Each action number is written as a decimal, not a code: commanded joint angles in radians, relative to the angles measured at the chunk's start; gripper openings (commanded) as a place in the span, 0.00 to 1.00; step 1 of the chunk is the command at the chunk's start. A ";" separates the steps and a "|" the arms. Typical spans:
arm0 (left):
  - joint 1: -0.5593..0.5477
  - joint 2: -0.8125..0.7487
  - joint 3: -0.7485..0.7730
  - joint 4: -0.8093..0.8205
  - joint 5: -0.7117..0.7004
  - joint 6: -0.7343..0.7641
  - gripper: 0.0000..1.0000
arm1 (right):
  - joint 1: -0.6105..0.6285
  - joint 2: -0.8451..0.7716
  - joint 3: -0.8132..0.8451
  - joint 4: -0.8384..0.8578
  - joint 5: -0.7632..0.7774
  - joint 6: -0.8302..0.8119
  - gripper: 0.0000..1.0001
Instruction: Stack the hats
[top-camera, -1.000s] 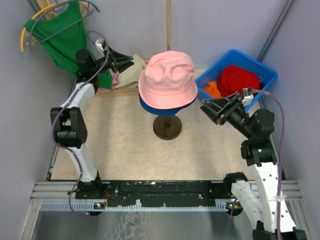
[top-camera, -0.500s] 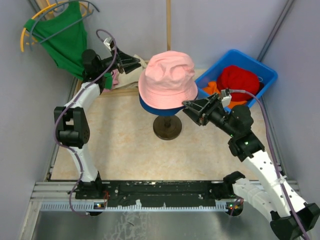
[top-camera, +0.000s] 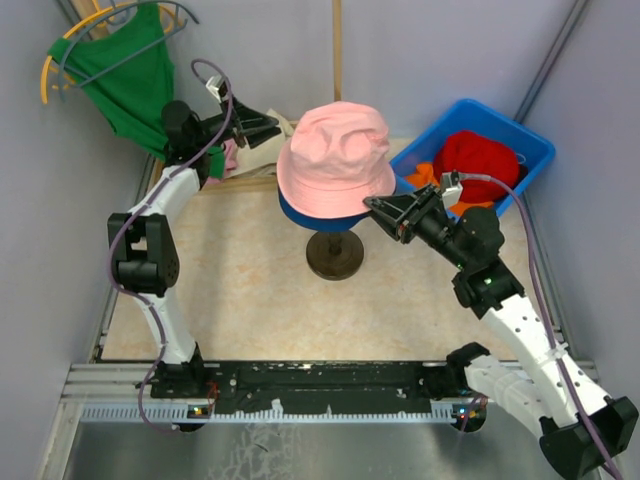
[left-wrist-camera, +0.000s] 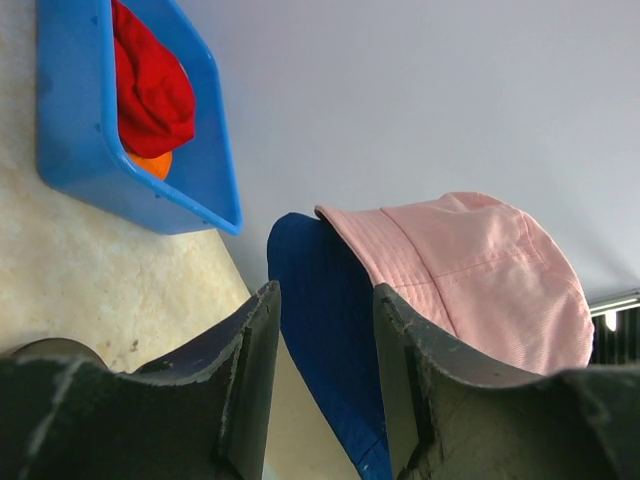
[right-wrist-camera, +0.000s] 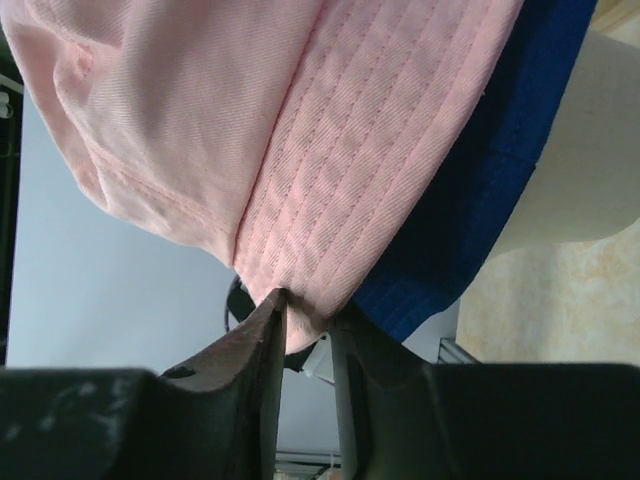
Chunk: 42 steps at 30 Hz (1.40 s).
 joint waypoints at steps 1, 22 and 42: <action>-0.004 -0.027 -0.036 0.051 0.026 -0.004 0.48 | 0.007 0.001 0.019 0.048 0.021 -0.006 0.16; -0.012 -0.204 -0.294 0.415 0.000 -0.336 0.50 | -0.257 0.154 0.076 0.015 -0.328 -0.123 0.00; -0.088 -0.400 -0.395 -0.040 0.023 -0.066 0.55 | -0.277 0.263 0.134 0.077 -0.380 -0.123 0.00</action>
